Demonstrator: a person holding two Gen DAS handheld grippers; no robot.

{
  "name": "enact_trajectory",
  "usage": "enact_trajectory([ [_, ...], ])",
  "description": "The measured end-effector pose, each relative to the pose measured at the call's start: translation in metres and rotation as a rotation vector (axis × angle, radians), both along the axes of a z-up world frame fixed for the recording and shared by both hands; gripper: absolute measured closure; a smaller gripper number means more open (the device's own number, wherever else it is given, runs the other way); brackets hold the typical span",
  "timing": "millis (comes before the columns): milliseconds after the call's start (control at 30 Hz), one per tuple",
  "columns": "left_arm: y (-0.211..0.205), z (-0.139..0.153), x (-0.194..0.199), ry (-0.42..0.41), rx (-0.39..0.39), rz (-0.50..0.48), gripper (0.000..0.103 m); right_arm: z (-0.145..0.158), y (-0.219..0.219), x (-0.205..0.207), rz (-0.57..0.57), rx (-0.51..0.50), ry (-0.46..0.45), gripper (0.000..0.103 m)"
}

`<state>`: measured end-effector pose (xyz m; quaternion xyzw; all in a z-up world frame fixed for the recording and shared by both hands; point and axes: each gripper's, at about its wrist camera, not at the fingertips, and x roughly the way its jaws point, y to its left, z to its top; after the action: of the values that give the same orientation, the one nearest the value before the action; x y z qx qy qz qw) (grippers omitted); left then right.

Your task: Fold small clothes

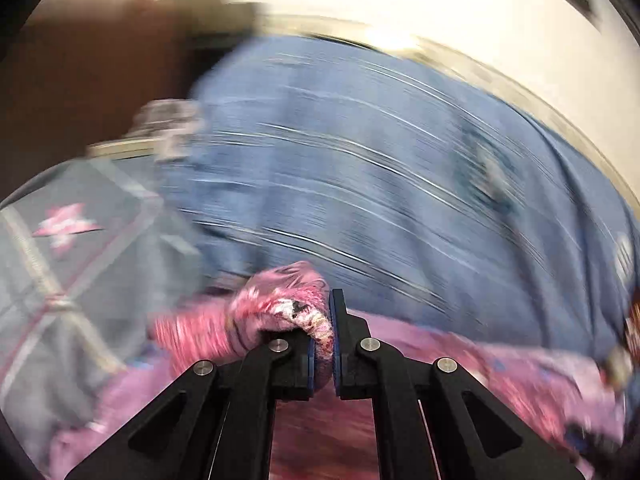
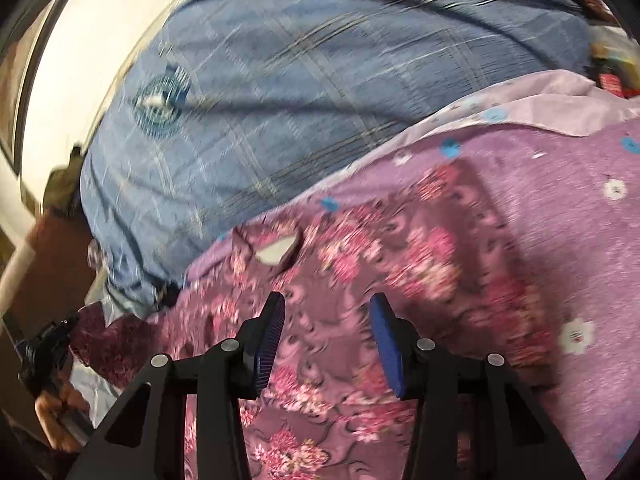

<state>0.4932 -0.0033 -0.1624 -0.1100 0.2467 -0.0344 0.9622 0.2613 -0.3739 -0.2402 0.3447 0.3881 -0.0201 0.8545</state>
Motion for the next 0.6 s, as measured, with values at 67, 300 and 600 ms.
enact_trajectory([
  [67, -0.056, -0.011, 0.005, 0.032, 0.027, -0.112, 0.099, -0.001, -0.016, -0.003, -0.036, 0.024, -0.001, 0.058],
  [300, -0.226, -0.069, 0.006, 0.33, 0.134, -0.571, 0.084, 0.003, -0.074, -0.018, -0.175, 0.093, -0.032, 0.055],
  [600, -0.107, 0.006, -0.054, 0.113, -0.077, -0.515, 0.024, -0.002, -0.083, -0.016, -0.14, 0.254, -0.046, 0.037],
])
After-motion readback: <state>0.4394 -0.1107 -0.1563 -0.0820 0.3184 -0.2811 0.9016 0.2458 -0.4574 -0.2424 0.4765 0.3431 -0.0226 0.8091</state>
